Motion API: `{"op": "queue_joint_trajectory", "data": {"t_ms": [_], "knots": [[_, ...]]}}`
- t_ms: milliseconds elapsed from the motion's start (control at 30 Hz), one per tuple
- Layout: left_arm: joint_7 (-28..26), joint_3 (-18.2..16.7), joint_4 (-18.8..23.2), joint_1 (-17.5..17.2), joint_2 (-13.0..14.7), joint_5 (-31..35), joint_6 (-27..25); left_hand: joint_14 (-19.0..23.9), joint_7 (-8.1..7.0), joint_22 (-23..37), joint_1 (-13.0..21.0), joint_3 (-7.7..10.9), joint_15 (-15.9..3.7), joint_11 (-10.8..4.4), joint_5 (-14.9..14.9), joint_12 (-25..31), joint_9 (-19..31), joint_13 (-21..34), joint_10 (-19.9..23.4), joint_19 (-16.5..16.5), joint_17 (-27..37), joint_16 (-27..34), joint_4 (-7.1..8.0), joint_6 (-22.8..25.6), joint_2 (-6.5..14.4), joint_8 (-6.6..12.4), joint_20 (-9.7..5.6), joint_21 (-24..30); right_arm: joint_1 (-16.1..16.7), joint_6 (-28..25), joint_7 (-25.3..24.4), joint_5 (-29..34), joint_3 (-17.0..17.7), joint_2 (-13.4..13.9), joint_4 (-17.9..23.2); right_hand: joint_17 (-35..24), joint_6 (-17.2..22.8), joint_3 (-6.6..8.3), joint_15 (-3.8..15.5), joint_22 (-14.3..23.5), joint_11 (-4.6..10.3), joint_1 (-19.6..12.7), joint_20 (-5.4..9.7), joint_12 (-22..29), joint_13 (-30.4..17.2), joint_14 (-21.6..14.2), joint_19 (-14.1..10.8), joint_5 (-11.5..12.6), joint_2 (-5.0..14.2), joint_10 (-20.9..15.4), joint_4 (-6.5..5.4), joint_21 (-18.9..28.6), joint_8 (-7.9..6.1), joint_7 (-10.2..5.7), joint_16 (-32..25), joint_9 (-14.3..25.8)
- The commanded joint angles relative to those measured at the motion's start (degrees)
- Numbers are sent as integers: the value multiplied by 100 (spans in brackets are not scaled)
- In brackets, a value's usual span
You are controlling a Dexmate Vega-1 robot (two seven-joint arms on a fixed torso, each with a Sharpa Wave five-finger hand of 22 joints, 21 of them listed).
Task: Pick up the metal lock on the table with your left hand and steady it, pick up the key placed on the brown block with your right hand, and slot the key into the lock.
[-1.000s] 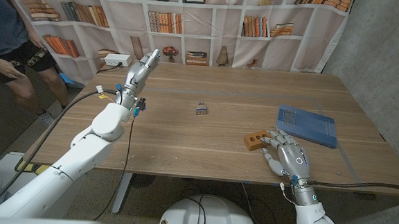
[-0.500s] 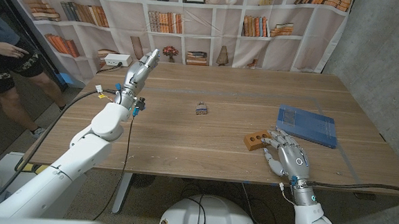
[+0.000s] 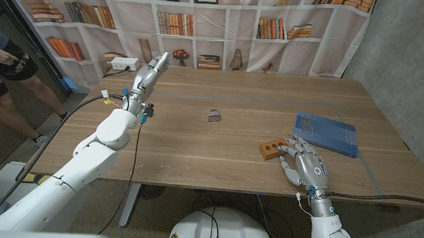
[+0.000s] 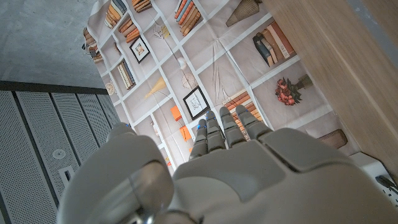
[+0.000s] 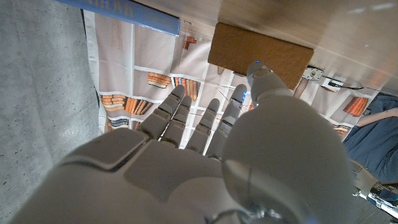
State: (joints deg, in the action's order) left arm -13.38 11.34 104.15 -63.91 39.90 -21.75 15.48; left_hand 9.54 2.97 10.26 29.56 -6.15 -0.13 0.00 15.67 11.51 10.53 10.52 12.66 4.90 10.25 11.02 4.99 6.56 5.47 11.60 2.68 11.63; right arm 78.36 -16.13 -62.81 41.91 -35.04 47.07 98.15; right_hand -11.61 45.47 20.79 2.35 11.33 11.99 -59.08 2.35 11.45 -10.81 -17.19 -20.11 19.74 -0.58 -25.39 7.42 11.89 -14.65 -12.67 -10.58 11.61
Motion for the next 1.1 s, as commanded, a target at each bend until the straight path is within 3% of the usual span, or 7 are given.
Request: {"op": "queue_joint_trajectory", "data": {"t_ms": [33,1100], "knots": [[-10,-8,24,-18,11,-13,-60,37,-19,15,24,-40,10,-7,-2,13,22,30,38,2,21,-8,1,43,16,-16,40,-6,-67,63,1,-73,-43,-12,-61,-12,53,-17,258,31,12,32,376,20,-11,12,14,-22,8,21,5,-4,-28,-15,-2,28],[-59,-63,73,-91,22,-2,-67,33,-42,17,32,-76,1,-34,-23,6,23,31,40,-5,21,-14,10,54,28,-21,91,-7,-168,190,-25,-238,-13,-17,-168,-20,256,-156,296,23,5,177,372,57,-10,-46,-8,-46,1,-38,-82,46,-98,-9,-59,51]]}}
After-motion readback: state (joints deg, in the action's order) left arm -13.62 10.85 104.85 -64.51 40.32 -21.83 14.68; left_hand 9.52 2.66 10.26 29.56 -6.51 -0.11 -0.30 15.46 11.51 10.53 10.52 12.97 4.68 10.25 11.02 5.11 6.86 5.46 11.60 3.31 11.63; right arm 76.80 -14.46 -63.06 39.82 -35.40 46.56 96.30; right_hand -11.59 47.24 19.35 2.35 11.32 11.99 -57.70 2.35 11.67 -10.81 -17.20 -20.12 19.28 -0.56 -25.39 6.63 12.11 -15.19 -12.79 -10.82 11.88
